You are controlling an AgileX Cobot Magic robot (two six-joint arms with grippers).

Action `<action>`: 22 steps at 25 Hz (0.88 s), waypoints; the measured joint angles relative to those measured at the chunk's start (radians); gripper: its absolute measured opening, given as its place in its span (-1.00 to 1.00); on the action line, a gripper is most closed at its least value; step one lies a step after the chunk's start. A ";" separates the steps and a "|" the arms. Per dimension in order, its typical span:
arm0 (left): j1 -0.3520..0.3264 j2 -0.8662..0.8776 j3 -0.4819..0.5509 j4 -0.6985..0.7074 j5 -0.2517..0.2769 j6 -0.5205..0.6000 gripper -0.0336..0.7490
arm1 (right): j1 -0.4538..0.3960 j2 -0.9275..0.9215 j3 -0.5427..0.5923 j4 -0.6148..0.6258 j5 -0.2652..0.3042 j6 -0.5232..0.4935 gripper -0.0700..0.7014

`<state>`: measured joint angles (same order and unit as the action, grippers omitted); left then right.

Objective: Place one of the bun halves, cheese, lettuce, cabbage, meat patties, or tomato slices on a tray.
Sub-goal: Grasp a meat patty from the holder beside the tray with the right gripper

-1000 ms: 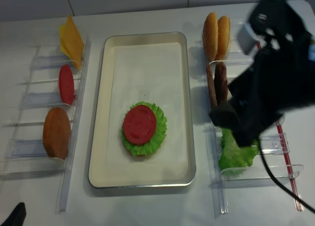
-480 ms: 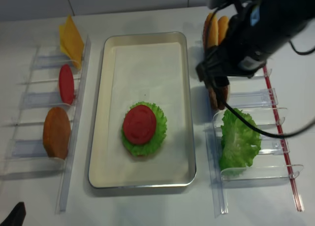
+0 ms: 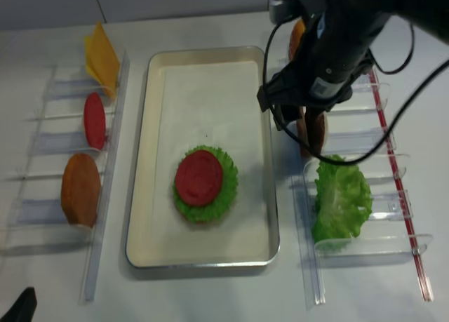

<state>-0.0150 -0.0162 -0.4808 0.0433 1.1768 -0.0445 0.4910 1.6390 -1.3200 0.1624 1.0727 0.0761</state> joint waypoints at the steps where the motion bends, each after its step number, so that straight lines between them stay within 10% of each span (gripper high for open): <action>1: 0.000 0.000 0.000 0.000 0.000 0.000 0.48 | 0.000 0.009 0.000 -0.004 0.000 0.000 0.43; 22: 0.000 0.000 0.000 0.000 0.000 -0.002 0.48 | 0.002 0.122 -0.001 -0.097 -0.083 0.069 0.35</action>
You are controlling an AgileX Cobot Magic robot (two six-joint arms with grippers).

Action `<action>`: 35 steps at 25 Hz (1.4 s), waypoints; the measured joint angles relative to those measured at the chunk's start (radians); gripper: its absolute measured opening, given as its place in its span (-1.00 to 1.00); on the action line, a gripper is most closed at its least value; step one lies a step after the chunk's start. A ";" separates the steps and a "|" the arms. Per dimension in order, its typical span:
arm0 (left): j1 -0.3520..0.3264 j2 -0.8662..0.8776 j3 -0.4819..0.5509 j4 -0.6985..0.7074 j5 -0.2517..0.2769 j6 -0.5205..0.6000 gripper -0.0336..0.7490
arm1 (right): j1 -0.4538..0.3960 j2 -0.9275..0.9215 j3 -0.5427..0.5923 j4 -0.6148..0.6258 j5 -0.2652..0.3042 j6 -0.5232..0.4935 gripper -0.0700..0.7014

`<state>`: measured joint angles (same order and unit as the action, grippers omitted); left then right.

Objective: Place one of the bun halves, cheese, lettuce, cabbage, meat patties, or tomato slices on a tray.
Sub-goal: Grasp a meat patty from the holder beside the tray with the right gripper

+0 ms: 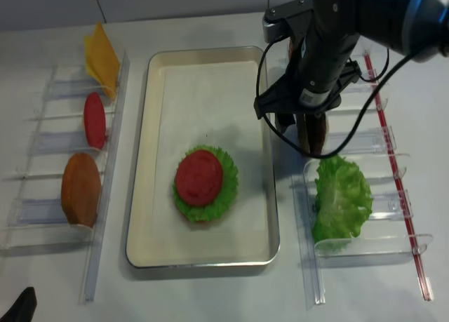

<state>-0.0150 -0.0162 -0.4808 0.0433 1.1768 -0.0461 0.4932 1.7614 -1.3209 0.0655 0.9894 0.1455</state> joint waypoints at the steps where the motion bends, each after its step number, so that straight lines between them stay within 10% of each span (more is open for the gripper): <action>1: 0.000 0.000 0.000 0.000 0.000 0.000 0.48 | 0.000 0.004 0.000 0.000 -0.004 0.002 0.35; 19: 0.000 0.000 0.000 0.000 0.000 0.000 0.48 | 0.000 0.012 0.000 -0.086 -0.013 0.078 -0.45; 35: 0.000 0.000 0.000 0.000 0.000 0.000 0.48 | 0.000 0.002 0.000 -0.089 -0.005 0.082 -0.45</action>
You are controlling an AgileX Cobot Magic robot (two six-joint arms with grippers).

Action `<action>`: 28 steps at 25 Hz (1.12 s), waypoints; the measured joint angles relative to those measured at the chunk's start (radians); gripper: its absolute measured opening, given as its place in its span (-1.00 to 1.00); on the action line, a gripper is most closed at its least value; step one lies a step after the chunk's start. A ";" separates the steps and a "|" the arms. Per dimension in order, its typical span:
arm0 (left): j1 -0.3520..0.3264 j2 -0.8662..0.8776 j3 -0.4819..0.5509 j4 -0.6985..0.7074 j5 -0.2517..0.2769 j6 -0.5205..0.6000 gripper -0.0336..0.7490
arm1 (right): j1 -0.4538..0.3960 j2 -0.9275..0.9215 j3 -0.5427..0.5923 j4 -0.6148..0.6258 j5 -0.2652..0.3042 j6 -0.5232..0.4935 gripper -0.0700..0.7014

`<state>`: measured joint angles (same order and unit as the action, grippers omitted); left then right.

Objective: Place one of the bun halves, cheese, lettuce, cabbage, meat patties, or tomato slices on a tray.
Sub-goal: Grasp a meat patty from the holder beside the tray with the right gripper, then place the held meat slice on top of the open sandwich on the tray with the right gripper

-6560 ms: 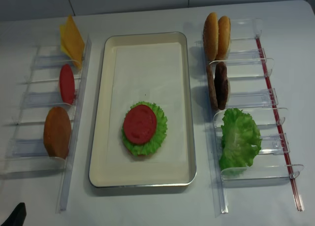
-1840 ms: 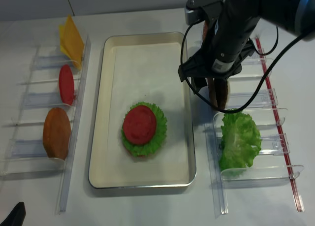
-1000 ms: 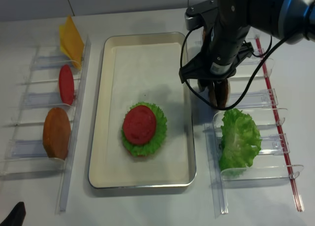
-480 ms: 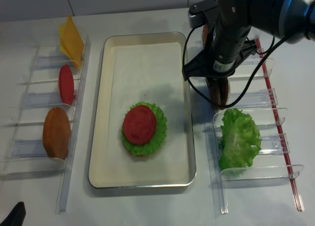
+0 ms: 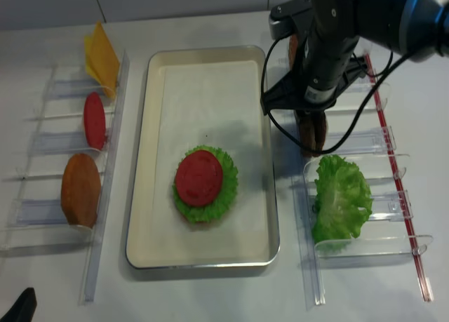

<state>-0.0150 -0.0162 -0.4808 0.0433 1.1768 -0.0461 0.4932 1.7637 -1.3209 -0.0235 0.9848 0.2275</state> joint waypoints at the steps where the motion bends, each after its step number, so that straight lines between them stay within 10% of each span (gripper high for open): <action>1: 0.000 0.000 0.000 0.000 0.000 0.000 0.48 | 0.000 -0.005 0.000 0.000 0.004 0.000 -0.45; 28: 0.000 0.000 0.000 0.000 0.000 0.000 0.48 | 0.157 -0.169 -0.069 -0.117 0.117 0.074 -0.46</action>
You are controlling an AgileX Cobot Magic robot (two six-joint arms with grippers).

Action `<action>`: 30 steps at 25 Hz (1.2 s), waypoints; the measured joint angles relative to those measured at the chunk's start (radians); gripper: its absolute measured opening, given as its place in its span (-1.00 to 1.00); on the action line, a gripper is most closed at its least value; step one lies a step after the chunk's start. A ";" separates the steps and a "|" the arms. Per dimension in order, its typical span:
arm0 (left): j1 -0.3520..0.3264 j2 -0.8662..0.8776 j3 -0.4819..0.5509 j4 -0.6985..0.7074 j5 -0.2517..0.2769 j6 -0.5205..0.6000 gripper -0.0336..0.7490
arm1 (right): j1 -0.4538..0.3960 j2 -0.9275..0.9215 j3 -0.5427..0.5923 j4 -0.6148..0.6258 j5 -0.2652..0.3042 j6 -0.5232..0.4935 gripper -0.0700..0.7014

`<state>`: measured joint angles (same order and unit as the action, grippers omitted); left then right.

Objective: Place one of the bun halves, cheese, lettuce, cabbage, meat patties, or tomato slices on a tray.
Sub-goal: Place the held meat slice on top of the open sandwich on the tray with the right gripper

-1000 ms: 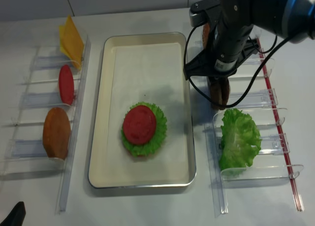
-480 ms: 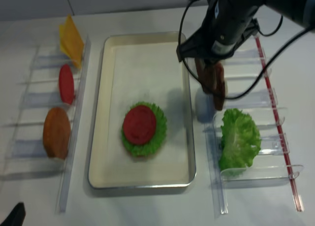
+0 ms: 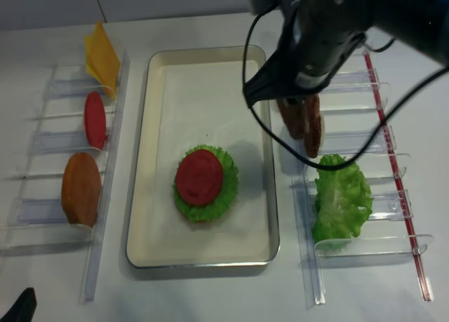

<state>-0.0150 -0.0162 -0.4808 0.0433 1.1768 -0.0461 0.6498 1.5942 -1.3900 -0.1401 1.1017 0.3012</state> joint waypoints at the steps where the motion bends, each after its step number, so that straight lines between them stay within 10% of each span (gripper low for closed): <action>1: 0.000 0.000 0.000 0.000 0.000 0.000 0.48 | 0.000 -0.021 0.000 0.000 0.000 0.000 -0.46; 19: 0.000 0.000 0.000 0.000 0.000 0.000 0.48 | -0.009 -0.230 0.226 0.443 -0.255 -0.276 -0.46; 30: 0.000 0.000 0.000 0.000 0.000 0.000 0.48 | -0.271 -0.129 0.235 1.119 -0.123 -0.792 -0.46</action>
<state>-0.0150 -0.0162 -0.4808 0.0433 1.1768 -0.0461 0.3788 1.4652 -1.1554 0.9791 0.9788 -0.4911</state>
